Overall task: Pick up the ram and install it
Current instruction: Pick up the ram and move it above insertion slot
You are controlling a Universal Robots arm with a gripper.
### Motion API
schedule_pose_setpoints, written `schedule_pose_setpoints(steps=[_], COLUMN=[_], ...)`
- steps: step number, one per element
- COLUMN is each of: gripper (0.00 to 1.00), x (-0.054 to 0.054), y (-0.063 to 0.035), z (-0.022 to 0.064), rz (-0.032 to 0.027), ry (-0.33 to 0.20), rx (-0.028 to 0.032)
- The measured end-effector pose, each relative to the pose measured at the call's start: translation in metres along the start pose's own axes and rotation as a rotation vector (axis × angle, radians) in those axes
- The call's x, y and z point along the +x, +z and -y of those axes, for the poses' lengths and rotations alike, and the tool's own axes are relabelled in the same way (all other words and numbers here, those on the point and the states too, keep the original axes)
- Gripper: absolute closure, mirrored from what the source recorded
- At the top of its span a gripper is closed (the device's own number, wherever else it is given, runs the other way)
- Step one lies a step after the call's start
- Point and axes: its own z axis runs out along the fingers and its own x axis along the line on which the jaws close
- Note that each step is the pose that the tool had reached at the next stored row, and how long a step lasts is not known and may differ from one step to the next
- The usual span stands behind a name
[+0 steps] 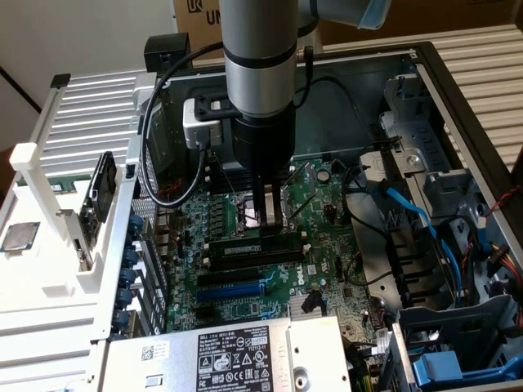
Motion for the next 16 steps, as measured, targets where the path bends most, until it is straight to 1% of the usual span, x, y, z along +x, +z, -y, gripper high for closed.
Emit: schedule_pose_setpoints(steps=[16], gripper=[0.87], x=[0.0000], y=[0.0000], z=[0.0007], rz=[0.0000], ry=[-0.001], rx=[0.0001])
